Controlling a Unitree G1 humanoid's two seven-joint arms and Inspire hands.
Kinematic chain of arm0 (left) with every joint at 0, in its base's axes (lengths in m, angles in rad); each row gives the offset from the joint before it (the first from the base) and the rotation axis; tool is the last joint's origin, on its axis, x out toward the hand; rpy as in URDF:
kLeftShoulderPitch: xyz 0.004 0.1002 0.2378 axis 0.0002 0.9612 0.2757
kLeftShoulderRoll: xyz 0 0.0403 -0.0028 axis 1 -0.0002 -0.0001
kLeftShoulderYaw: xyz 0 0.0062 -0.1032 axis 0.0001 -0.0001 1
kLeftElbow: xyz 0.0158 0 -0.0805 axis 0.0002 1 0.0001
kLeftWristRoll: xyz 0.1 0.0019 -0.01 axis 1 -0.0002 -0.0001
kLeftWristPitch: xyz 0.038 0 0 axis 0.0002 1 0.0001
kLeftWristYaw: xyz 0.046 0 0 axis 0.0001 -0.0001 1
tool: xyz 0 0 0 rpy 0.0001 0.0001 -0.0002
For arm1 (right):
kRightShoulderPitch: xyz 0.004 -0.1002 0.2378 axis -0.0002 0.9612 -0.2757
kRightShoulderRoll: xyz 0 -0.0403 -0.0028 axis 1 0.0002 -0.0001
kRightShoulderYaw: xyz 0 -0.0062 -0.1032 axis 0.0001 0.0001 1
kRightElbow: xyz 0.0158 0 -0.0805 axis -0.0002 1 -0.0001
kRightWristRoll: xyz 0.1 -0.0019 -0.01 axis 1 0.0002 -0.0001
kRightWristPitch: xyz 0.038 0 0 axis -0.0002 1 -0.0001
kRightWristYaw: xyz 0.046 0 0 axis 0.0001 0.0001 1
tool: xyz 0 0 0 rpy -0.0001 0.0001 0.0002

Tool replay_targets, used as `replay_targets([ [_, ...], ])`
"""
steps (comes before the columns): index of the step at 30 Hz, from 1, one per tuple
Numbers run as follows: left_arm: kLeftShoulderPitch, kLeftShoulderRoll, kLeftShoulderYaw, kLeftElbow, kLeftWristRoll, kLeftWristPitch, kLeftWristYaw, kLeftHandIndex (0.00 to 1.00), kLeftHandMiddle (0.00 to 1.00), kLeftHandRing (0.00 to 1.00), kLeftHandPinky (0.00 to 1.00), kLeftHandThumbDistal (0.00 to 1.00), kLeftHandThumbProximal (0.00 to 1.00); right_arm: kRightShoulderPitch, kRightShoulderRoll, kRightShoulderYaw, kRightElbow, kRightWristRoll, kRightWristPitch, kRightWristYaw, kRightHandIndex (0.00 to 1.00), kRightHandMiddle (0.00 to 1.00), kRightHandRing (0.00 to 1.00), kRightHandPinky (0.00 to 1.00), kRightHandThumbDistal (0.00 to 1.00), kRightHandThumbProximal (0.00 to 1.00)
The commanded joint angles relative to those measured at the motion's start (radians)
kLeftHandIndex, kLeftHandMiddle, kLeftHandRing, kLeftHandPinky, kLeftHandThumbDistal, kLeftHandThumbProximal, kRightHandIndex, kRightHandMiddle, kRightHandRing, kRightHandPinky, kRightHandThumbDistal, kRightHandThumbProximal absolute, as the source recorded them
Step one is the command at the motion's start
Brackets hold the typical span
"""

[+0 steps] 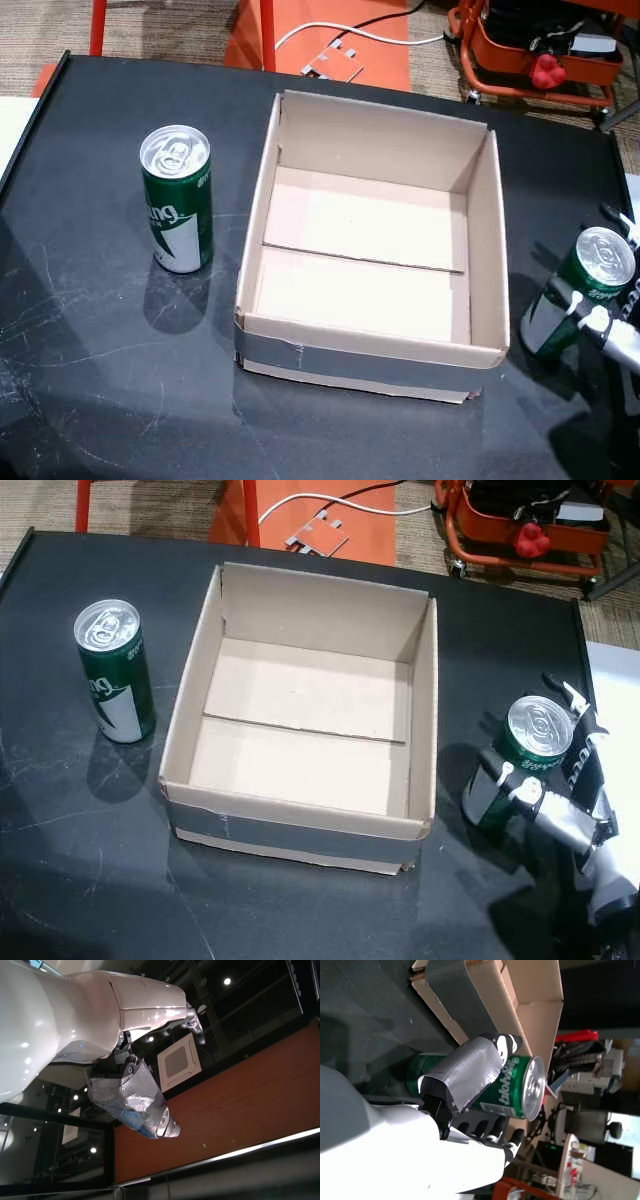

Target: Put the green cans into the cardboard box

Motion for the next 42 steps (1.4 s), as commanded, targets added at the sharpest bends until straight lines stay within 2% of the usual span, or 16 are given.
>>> replay_targets([
  [1,-0.004,0.008,0.006,-0.001,-0.001,0.015,-0.006,0.85,0.95,1.0,0.84,0.94,0.0,-0.011,0.004,-0.018,0.032,0.015,0.02,-0.002,0.87,0.84,0.82,0.87,1.0,0.51],
  [4,-0.004,0.009,0.012,-0.005,-0.003,0.017,-0.011,0.84,0.94,1.0,0.82,0.91,0.0,-0.02,0.0,-0.012,0.059,-0.008,0.022,-0.035,0.84,0.81,0.8,0.85,1.0,0.51],
  [8,-0.002,0.011,0.026,-0.004,-0.011,0.058,0.003,0.82,0.93,1.0,0.8,0.94,0.0,-0.032,0.004,-0.02,0.083,0.0,0.042,-0.037,0.84,0.81,0.79,0.84,0.95,0.44],
  [11,-0.001,0.011,0.031,-0.01,-0.008,0.062,0.002,0.82,0.92,1.0,0.81,0.94,0.0,-0.035,0.009,-0.027,0.091,0.003,0.054,-0.04,0.84,0.81,0.79,0.84,0.98,0.43],
  [18,0.0,0.02,0.043,-0.007,-0.017,0.119,0.009,0.81,0.92,1.0,0.82,0.95,0.0,-0.032,0.007,-0.03,0.1,-0.012,0.07,-0.056,0.83,0.8,0.79,0.83,0.93,0.41],
  [21,0.0,0.019,0.048,-0.006,-0.014,0.117,0.017,0.8,0.91,1.0,0.82,0.98,0.0,-0.031,0.006,-0.03,0.102,-0.018,0.081,-0.067,0.83,0.8,0.79,0.83,0.89,0.39],
  [23,0.0,0.02,0.048,-0.005,-0.011,0.118,0.017,0.8,0.91,1.0,0.82,0.99,0.0,-0.03,0.002,-0.017,0.103,-0.043,0.072,-0.102,0.79,0.76,0.76,0.81,0.83,0.4],
  [24,0.0,0.021,0.047,-0.006,-0.009,0.118,0.015,0.8,0.91,1.0,0.82,0.98,0.0,-0.03,0.001,-0.013,0.104,-0.054,0.067,-0.123,0.74,0.72,0.72,0.78,0.71,0.35],
  [25,0.0,0.02,0.046,-0.007,-0.009,0.12,0.016,0.8,0.91,1.0,0.81,0.99,0.0,-0.033,0.006,-0.018,0.104,-0.054,0.068,-0.141,0.68,0.65,0.66,0.73,0.53,0.24],
  [26,0.0,0.018,0.046,-0.01,-0.009,0.12,0.016,0.8,0.91,1.0,0.81,0.98,0.0,-0.035,0.013,-0.025,0.105,-0.054,0.063,-0.172,0.61,0.58,0.59,0.67,0.23,0.13],
  [27,0.0,0.017,0.045,-0.011,-0.009,0.118,0.014,0.81,0.91,1.0,0.81,0.96,0.0,-0.038,0.018,-0.03,0.106,-0.056,0.061,-0.2,0.55,0.52,0.55,0.62,0.21,0.01],
  [29,-0.001,0.014,0.044,-0.012,-0.006,0.107,0.017,0.8,0.91,1.0,0.8,1.0,0.0,-0.036,0.018,-0.01,0.107,-0.1,0.022,-0.295,0.43,0.42,0.46,0.54,0.07,0.0],
  [30,-0.002,0.013,0.043,-0.011,-0.003,0.097,0.013,0.81,0.92,1.0,0.81,0.94,0.0,-0.036,0.014,0.004,0.106,-0.127,0.01,-0.338,0.4,0.38,0.43,0.5,0.04,0.0],
  [32,-0.004,0.012,0.041,-0.008,0.0,0.081,0.005,0.81,0.92,1.0,0.81,0.9,0.0,-0.037,0.012,0.017,0.105,-0.156,0.001,-0.389,0.35,0.35,0.39,0.47,0.01,0.0],
  [34,-0.006,0.011,0.036,-0.005,0.004,0.068,-0.007,0.82,0.93,1.0,0.82,0.88,0.0,-0.038,0.009,0.024,0.104,-0.174,-0.004,-0.417,0.33,0.33,0.37,0.44,0.03,0.0],
  [42,-0.005,-0.002,0.022,-0.005,0.01,0.03,-0.007,0.82,0.93,1.0,0.84,0.88,0.0,-0.048,-0.012,0.055,0.098,-0.23,-0.048,-0.493,0.31,0.3,0.33,0.42,0.07,0.0],
])
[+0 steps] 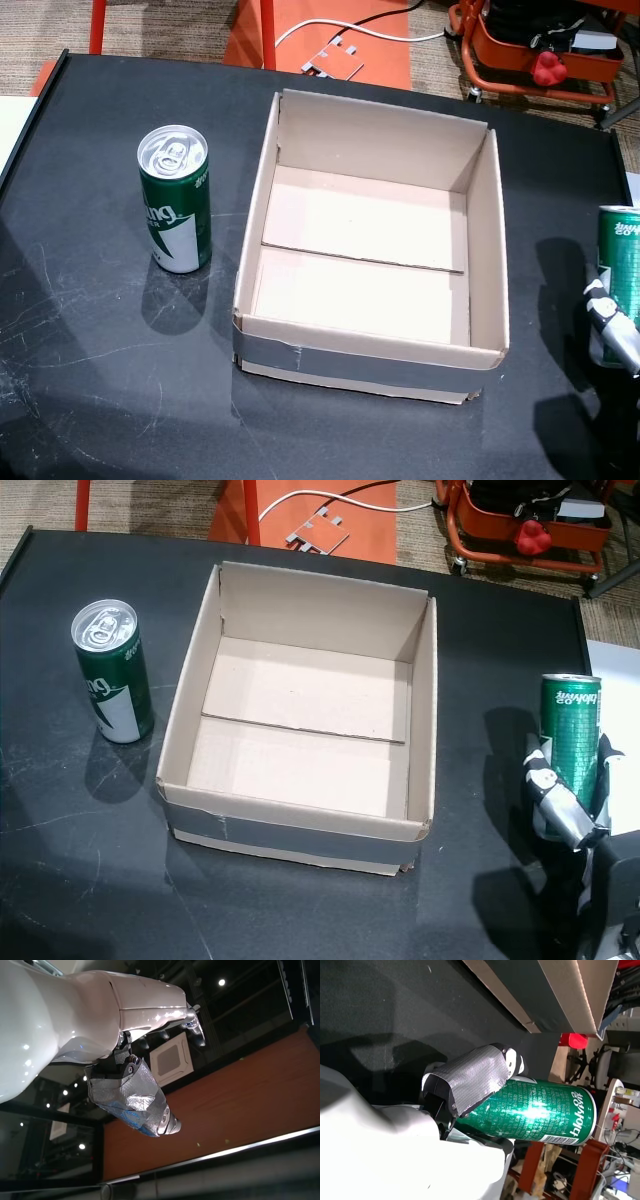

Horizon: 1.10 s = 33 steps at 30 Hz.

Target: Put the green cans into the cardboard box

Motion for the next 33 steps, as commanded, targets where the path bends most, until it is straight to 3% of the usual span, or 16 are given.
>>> replay_targets([
  [1,-0.003,-0.012,-0.008,-0.008,0.013,-0.021,-0.005,0.82,0.93,1.0,0.83,0.95,0.0,-0.016,-0.027,0.004,-0.013,-0.006,-0.048,-0.014,0.31,0.3,0.34,0.42,0.07,0.0],
  [2,0.0,-0.016,-0.011,-0.012,0.016,-0.033,0.001,0.82,0.92,1.0,0.83,0.99,0.0,-0.02,-0.031,0.005,-0.016,-0.007,-0.055,-0.011,0.31,0.3,0.34,0.42,0.07,0.0],
  [7,0.004,-0.039,-0.026,-0.031,0.025,-0.08,0.007,0.83,0.92,1.0,0.86,1.0,0.0,-0.063,-0.068,0.024,-0.059,-0.027,-0.089,-0.002,0.33,0.29,0.34,0.43,0.07,0.0],
  [13,0.0,-0.068,-0.034,-0.031,0.01,-0.049,-0.007,0.93,1.0,1.0,0.91,0.85,0.0,-0.191,-0.144,0.059,-0.156,-0.06,-0.153,0.034,0.32,0.3,0.35,0.44,0.03,0.0],
  [17,-0.001,-0.083,-0.031,-0.027,0.012,-0.065,0.017,0.92,0.99,1.0,0.86,0.91,0.0,-0.291,-0.186,0.101,-0.213,-0.12,-0.165,0.028,0.29,0.29,0.33,0.43,0.03,0.0],
  [19,-0.002,-0.093,-0.032,-0.031,0.016,-0.081,0.025,0.91,1.0,1.0,0.84,0.89,0.0,-0.338,-0.19,0.126,-0.218,-0.15,-0.169,0.021,0.28,0.28,0.32,0.41,0.05,0.0],
  [23,0.002,-0.109,-0.044,-0.04,0.027,-0.119,0.024,0.92,0.99,1.0,0.89,0.84,0.0,-0.403,-0.189,0.179,-0.203,-0.223,-0.166,-0.009,0.27,0.26,0.3,0.39,0.18,0.0],
  [29,0.004,-0.112,-0.055,-0.041,0.028,-0.138,0.033,0.92,0.99,1.0,0.8,0.86,0.0,-0.466,-0.155,0.231,-0.16,-0.247,-0.124,-0.003,0.28,0.26,0.29,0.38,0.18,0.0],
  [33,0.001,-0.117,-0.065,-0.039,0.036,-0.152,0.02,0.99,1.0,1.0,0.9,0.75,0.0,-0.494,-0.119,0.276,-0.118,-0.264,-0.109,0.023,0.28,0.26,0.3,0.38,0.15,0.0],
])
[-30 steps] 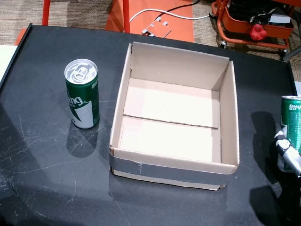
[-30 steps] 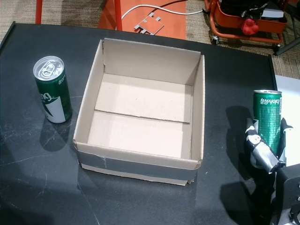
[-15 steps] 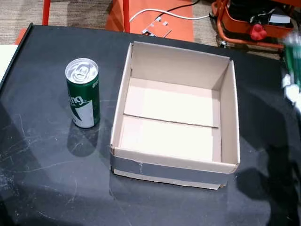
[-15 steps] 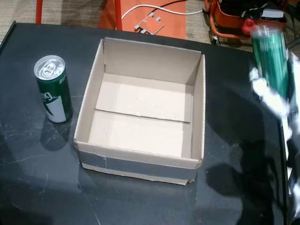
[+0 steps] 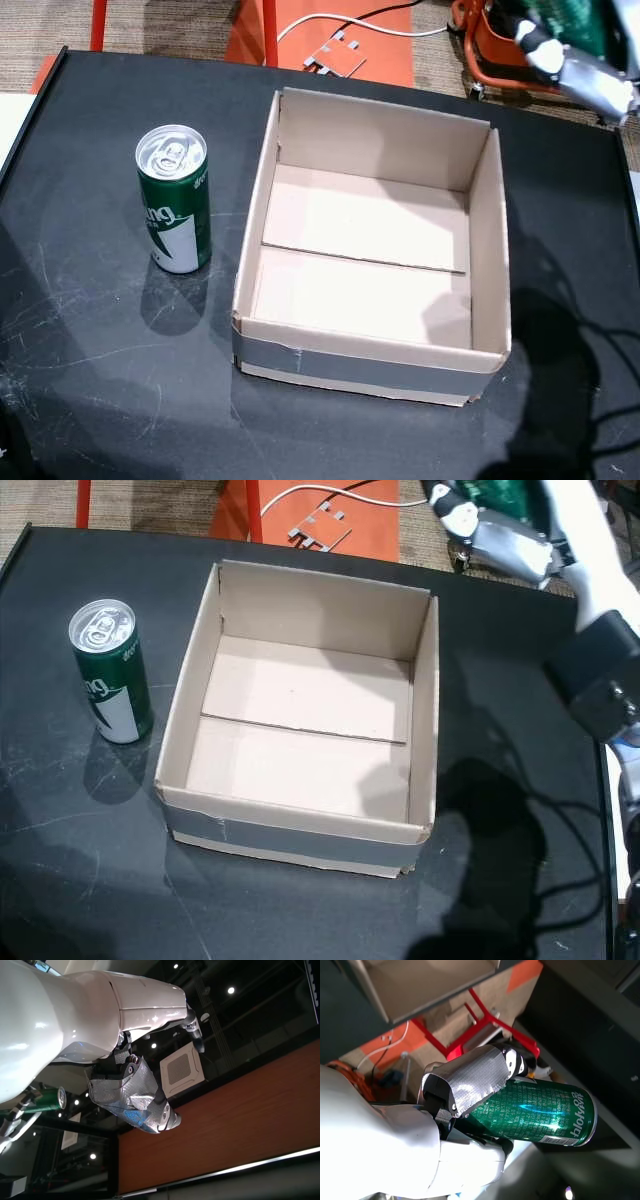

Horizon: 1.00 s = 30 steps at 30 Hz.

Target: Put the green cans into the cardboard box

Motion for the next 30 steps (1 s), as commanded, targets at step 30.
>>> replay_targets([
  [30,0.013,-0.054,-0.028,-0.052,0.01,-0.047,-0.037,0.94,0.98,1.0,0.84,0.78,0.0,-0.05,0.166,0.276,0.143,-0.161,0.228,0.227,0.37,0.33,0.37,0.42,0.23,0.0],
])
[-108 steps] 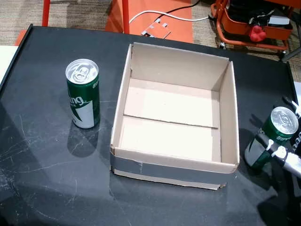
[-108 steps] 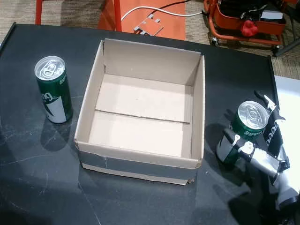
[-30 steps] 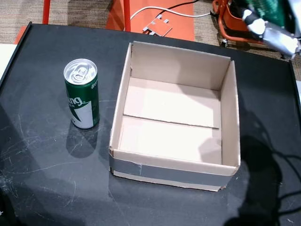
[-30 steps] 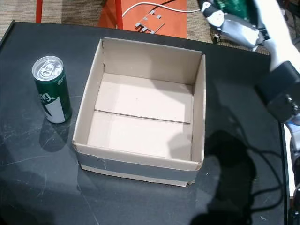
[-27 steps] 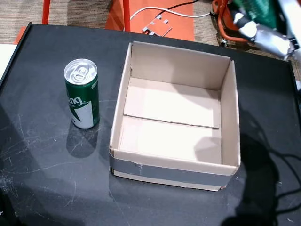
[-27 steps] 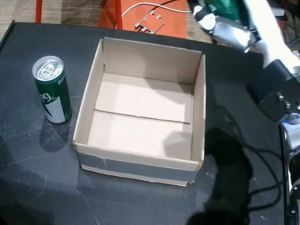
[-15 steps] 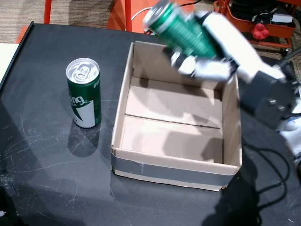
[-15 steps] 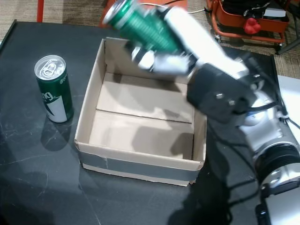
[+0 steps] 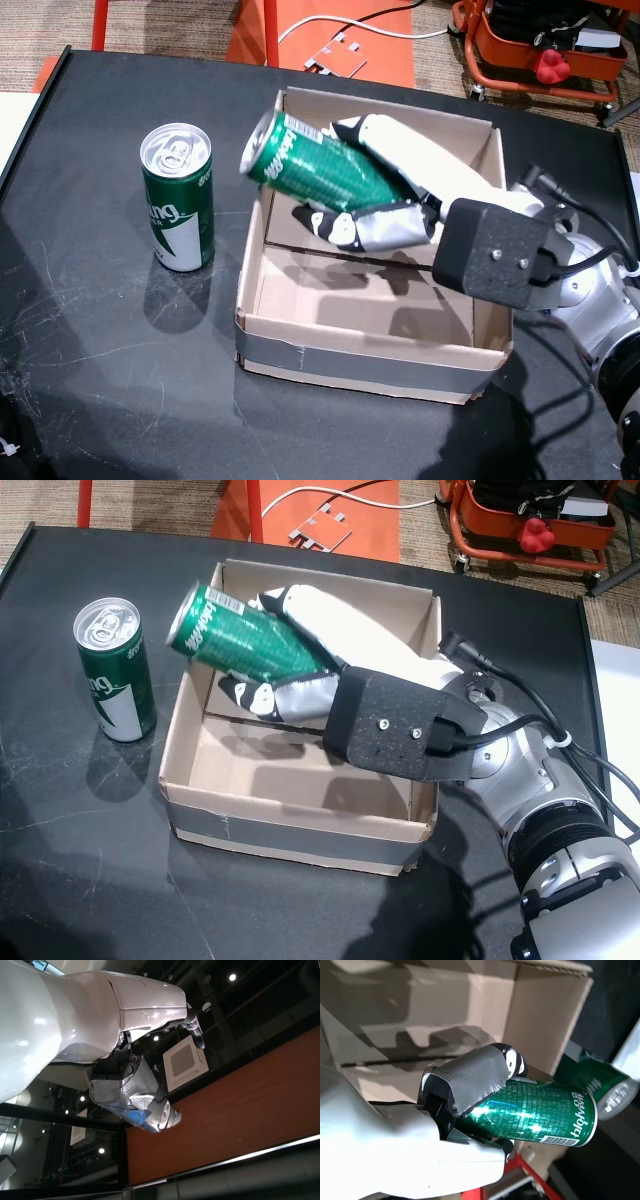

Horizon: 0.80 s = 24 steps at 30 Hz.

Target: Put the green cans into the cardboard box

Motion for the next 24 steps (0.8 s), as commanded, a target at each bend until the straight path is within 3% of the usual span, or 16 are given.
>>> replay_targets([
  [1,0.012,-0.007,-0.004,-0.008,0.005,0.007,-0.016,0.94,0.98,1.0,0.84,0.78,0.0,-0.008,-0.013,0.008,-0.002,-0.004,0.011,0.02,0.4,0.36,0.41,0.43,0.28,0.0],
  [3,0.012,-0.008,-0.002,-0.01,0.001,0.016,-0.013,0.94,0.97,1.0,0.84,0.81,0.0,-0.011,-0.016,0.011,-0.004,-0.006,0.012,0.028,0.41,0.37,0.41,0.44,0.27,0.0],
  [6,0.016,-0.008,0.0,-0.015,0.005,-0.002,-0.005,0.92,0.96,1.0,0.83,0.82,0.0,-0.012,-0.02,0.008,-0.008,-0.001,0.008,0.026,0.34,0.27,0.33,0.42,0.1,0.0],
  [9,0.014,-0.006,0.001,-0.009,0.005,0.002,-0.009,0.92,0.96,1.0,0.83,0.82,0.0,-0.022,-0.033,0.002,-0.012,0.006,0.013,0.043,0.29,0.24,0.31,0.41,0.1,0.0],
  [10,0.014,-0.007,0.0,-0.01,0.005,0.002,-0.009,0.93,0.96,1.0,0.83,0.82,0.0,-0.026,-0.04,0.001,-0.014,0.007,0.012,0.05,0.32,0.27,0.33,0.41,0.11,0.0],
  [12,0.015,-0.007,-0.001,-0.012,0.006,0.002,-0.01,0.93,0.96,1.0,0.83,0.81,0.0,-0.033,-0.053,0.005,-0.017,0.002,0.012,0.062,0.37,0.32,0.37,0.44,0.19,0.0],
  [15,0.015,-0.009,-0.002,-0.015,0.008,-0.001,-0.004,0.92,0.96,1.0,0.83,0.82,0.0,-0.046,-0.071,0.018,-0.02,-0.01,0.014,0.097,0.47,0.45,0.51,0.56,0.44,0.0],
  [18,0.012,-0.01,-0.001,-0.009,0.006,-0.002,-0.019,0.94,0.97,1.0,0.85,0.77,0.0,-0.057,-0.081,0.04,-0.024,-0.034,0.026,0.108,0.54,0.55,0.6,0.63,0.59,0.09],
  [21,0.009,-0.007,-0.001,-0.002,0.009,-0.008,-0.02,0.92,0.97,1.0,0.84,0.79,0.0,-0.069,-0.085,0.064,-0.023,-0.058,0.041,0.112,0.6,0.64,0.68,0.67,0.76,0.25],
  [24,0.007,-0.005,-0.001,0.001,0.009,-0.009,-0.018,0.93,0.98,1.0,0.85,0.78,0.0,-0.078,-0.085,0.078,-0.024,-0.075,0.06,0.107,0.66,0.7,0.73,0.69,0.88,0.32],
])
